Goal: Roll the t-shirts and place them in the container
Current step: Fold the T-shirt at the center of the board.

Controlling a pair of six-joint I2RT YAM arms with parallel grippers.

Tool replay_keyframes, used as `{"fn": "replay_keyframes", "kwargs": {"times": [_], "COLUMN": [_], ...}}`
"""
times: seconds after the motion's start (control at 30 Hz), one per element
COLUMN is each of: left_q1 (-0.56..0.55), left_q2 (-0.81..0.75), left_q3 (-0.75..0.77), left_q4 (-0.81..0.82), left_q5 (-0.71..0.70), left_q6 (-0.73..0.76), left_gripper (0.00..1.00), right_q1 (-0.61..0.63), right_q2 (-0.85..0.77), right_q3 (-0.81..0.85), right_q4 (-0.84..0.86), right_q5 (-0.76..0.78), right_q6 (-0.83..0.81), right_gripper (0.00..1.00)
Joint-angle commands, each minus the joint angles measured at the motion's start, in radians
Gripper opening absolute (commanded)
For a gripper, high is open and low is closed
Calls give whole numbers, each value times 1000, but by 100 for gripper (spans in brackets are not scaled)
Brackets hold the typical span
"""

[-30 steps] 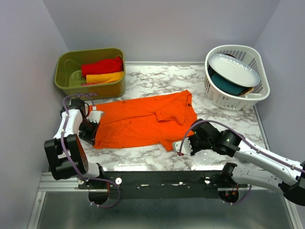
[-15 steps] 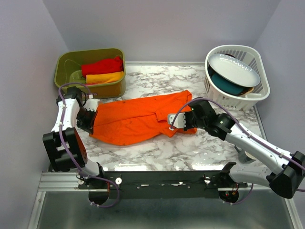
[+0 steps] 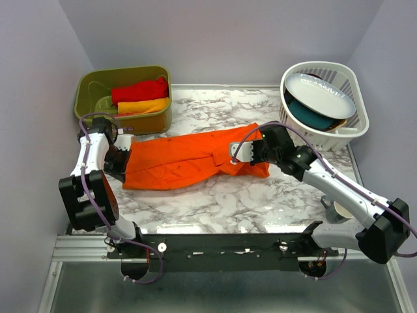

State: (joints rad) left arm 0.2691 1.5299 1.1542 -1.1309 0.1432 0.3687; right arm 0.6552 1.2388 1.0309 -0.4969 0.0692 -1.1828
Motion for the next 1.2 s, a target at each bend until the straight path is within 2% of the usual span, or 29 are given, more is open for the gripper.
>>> {"fn": "replay_keyframes", "kwargs": {"times": [0.0,0.23,0.53,1.17], "left_q1": [27,36,36,35], "left_q2": [-16,-4,85,242], "left_q3": [10,42,96,210], "left_q4": [37,68,115,123], "left_q5": [-99,-108,-105,-82], "left_q6": [-43,-43,-47,-63], "left_gripper": [0,0,0,0], "right_q1": [-19,-23,-80,-149], "right_q2": [37,80,157,335], "right_q3": [55,83,104,185], "right_q4": [46,40,64,121], "right_q5": [-29,-97,-149,-187], "right_q6": [-34,-72,-136,-204], "right_gripper": [1,1,1,1]}}
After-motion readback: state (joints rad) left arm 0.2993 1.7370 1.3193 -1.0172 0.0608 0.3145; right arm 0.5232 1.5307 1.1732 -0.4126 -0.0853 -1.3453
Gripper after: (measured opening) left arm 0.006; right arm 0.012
